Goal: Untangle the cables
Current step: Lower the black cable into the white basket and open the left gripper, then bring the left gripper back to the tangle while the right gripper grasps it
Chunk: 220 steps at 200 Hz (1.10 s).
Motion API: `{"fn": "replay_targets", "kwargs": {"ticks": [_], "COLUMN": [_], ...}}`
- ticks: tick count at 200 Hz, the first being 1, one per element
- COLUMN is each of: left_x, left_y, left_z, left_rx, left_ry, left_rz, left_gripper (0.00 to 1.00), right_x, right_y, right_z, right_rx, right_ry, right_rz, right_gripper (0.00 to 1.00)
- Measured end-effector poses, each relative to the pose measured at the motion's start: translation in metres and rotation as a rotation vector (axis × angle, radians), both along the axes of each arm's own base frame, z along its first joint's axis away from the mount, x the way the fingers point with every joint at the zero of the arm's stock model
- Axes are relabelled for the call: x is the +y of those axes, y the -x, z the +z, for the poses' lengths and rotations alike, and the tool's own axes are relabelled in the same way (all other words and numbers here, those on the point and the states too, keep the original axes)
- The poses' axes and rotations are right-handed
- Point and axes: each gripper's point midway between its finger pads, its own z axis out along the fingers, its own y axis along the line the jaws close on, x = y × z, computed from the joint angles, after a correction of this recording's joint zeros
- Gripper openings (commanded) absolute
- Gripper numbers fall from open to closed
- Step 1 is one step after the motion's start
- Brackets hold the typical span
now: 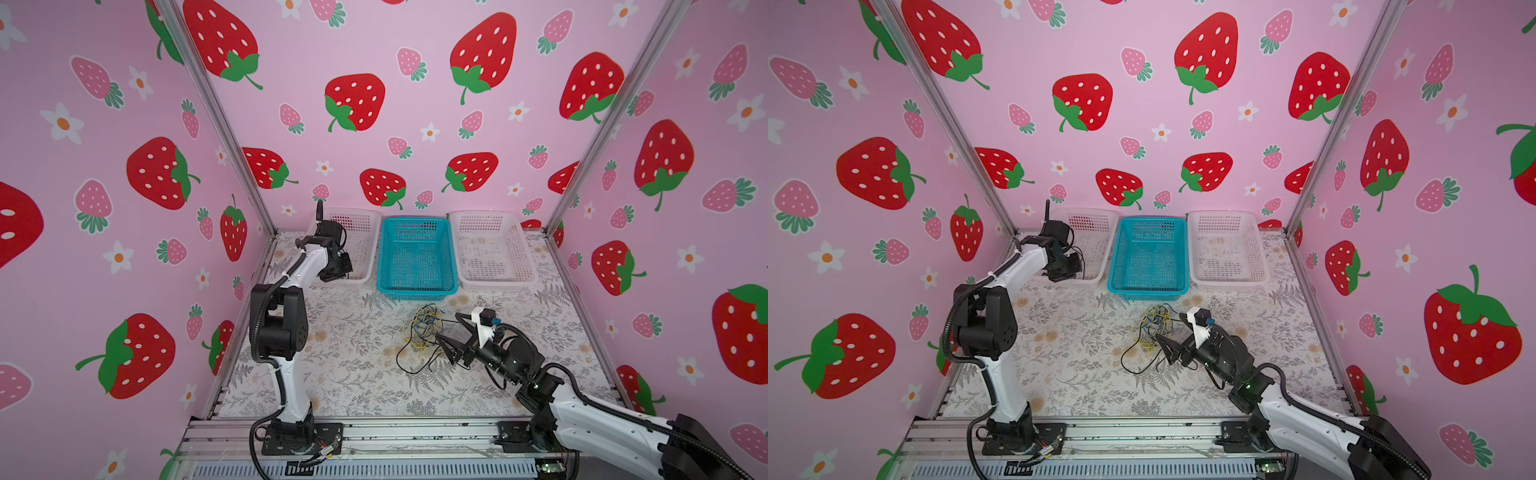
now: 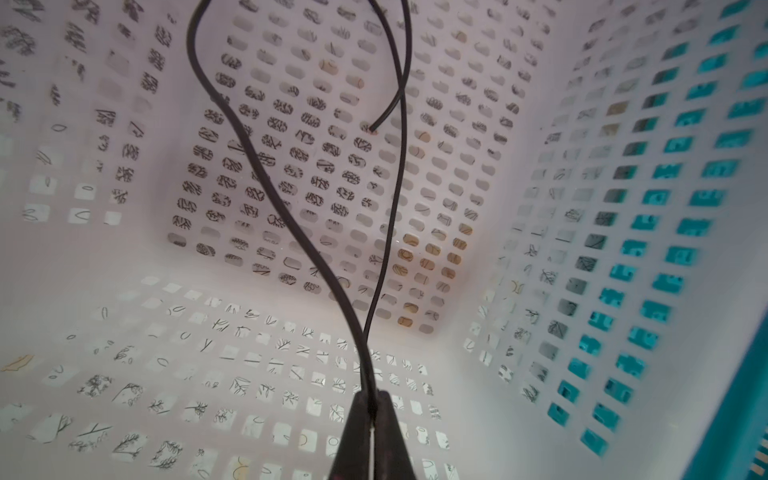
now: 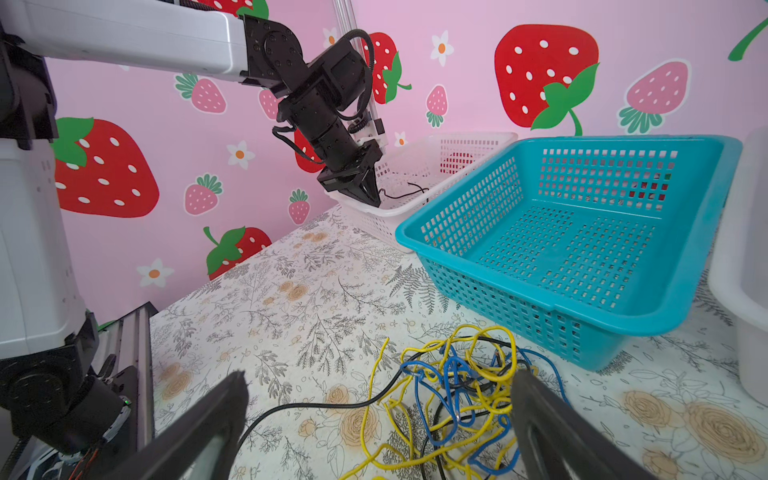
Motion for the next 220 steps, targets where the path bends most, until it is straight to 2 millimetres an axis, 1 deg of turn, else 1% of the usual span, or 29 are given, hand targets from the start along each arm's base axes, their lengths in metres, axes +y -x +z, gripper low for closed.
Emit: {"fn": "replay_targets", "kwargs": {"ticks": [26,45,52,57,59,62,81,89,110,122,132,136,143,146,150,154,165,169,176,180,187,195,209,220], "left_x": [0.002,0.0,-0.001,-0.002,-0.002,-0.002,-0.006,-0.008,-0.013,-0.016,-0.018,-0.019,-0.021,-0.022,-0.023,-0.024,-0.028,-0.029,-0.032,-0.034,-0.037,-0.042,-0.052,-0.061], "left_y": [0.019,0.026,0.027,0.029,0.029,0.029,0.031,0.031,0.032,0.035,0.038,0.041,0.046,0.048,0.051,0.054,0.063,0.066,0.074,0.077,0.084,0.092,0.104,0.114], "left_z": [-0.004,-0.005,-0.005,-0.005,-0.005,-0.004,0.0,0.004,0.02,0.035,0.046,0.051,0.06,0.063,0.066,0.07,0.08,0.081,0.086,0.088,0.092,0.095,0.098,0.1], "left_rx": [0.041,0.058,0.059,0.062,0.063,0.062,0.058,0.052,0.02,-0.011,-0.037,-0.046,-0.063,-0.069,-0.077,-0.088,-0.116,-0.121,-0.134,-0.14,-0.151,-0.162,-0.18,-0.192], "left_ry": [0.004,0.021,0.028,0.033,0.034,0.037,0.062,0.073,0.104,0.128,0.148,0.159,0.175,0.181,0.191,0.195,0.223,0.23,0.244,0.25,0.261,0.274,0.29,0.3], "left_rz": [0.014,0.023,0.024,0.025,0.025,0.025,0.029,0.028,0.024,0.015,0.011,0.011,0.008,0.003,0.008,-0.004,-0.005,-0.002,-0.006,-0.015,-0.023,-0.032,-0.053,-0.075], "left_gripper": [0.0,0.0,0.04,0.05,0.09,0.11,0.19,0.25,0.37,0.41,0.49,0.51,0.57,0.63,0.66,0.71,0.78,0.83,0.86,0.9,0.95,0.98,1.0,0.99], "right_x": [-0.001,0.0,-0.001,-0.001,-0.001,-0.001,-0.002,-0.002,0.001,0.006,0.01,0.011,0.013,0.014,0.014,0.014,0.012,0.011,0.008,0.007,0.004,0.002,0.0,0.0], "right_y": [0.0,0.0,0.0,0.0,0.0,-0.001,-0.004,-0.007,-0.016,-0.023,-0.027,-0.028,-0.03,-0.031,-0.032,-0.033,-0.035,-0.036,-0.038,-0.039,-0.041,-0.042,-0.043,-0.044], "right_z": [0.002,0.001,0.001,0.0,0.0,-0.001,-0.01,-0.016,-0.029,-0.038,-0.044,-0.045,-0.049,-0.05,-0.052,-0.054,-0.059,-0.061,-0.064,-0.065,-0.067,-0.068,-0.069,-0.069], "right_rx": [-0.003,-0.002,-0.001,0.002,0.002,0.004,0.024,0.04,0.086,0.119,0.141,0.149,0.162,0.167,0.173,0.18,0.201,0.209,0.227,0.236,0.253,0.271,0.293,0.303], "right_ry": [-0.005,-0.003,-0.001,0.002,0.002,0.004,0.03,0.051,0.113,0.158,0.189,0.198,0.214,0.219,0.225,0.234,0.255,0.262,0.27,0.273,0.277,0.277,0.276,0.28], "right_rz": [0.0,0.0,-0.001,-0.004,-0.004,-0.006,-0.026,-0.037,-0.068,-0.083,-0.085,-0.085,-0.085,-0.086,-0.089,-0.093,-0.113,-0.121,-0.137,-0.146,-0.16,-0.171,-0.182,-0.182], "right_gripper": [0.99,0.99,0.99,0.99,0.99,0.99,0.99,1.0,0.99,0.98,0.97,0.97,0.96,0.96,0.96,0.97,0.97,0.97,0.97,0.97,0.97,0.96,0.94,0.9]}}
